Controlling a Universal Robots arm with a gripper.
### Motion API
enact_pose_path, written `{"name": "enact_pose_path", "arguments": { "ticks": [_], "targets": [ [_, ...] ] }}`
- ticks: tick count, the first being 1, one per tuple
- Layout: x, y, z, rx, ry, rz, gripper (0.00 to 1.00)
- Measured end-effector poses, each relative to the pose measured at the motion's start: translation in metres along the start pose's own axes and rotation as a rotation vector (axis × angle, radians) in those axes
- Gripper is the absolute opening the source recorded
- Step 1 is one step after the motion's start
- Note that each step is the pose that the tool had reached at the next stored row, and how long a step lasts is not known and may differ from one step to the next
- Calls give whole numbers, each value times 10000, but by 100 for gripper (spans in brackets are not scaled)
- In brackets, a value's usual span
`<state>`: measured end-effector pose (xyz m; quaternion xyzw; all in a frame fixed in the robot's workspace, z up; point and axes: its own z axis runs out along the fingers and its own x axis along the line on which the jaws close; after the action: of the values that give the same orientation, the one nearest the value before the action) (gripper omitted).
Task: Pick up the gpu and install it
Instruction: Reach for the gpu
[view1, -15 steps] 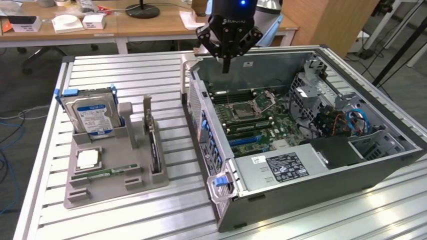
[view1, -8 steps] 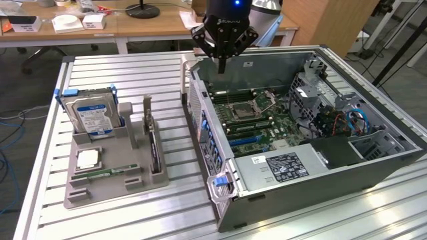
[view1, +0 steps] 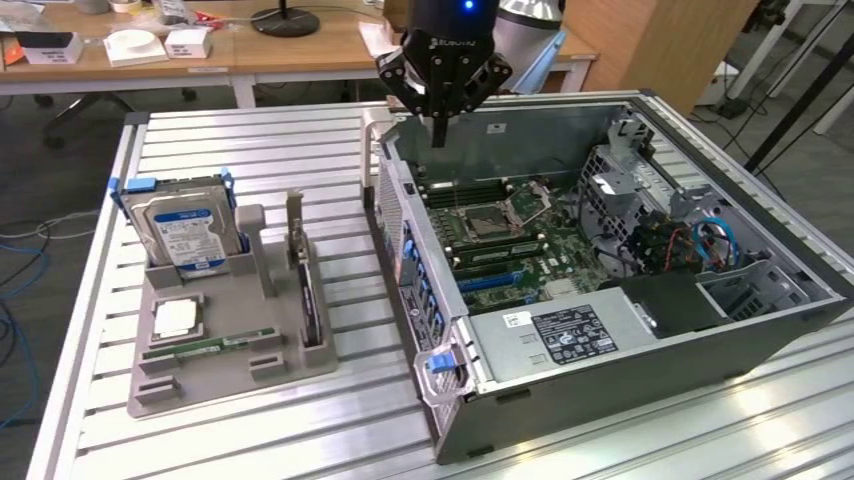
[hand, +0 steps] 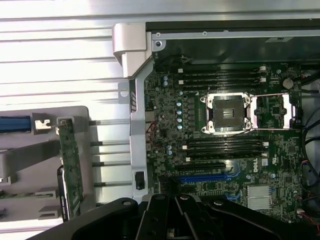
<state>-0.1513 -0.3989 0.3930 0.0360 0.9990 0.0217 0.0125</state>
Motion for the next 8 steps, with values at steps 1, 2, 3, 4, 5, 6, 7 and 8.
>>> {"name": "enact_pose_path", "arguments": {
  "ticks": [1,2,3,4,5,6,7,8],
  "targets": [
    [1,0,0,0,0,1,11],
    [1,0,0,0,0,1,11],
    [2,0,0,0,0,2,11],
    [6,0,0,0,-1,4,11],
    [10,-1,0,0,-1,3,11],
    [14,-1,0,0,0,1,11],
    [19,-1,0,0,0,1,11],
    [25,-2,0,0,0,1,11]
  ]
}}
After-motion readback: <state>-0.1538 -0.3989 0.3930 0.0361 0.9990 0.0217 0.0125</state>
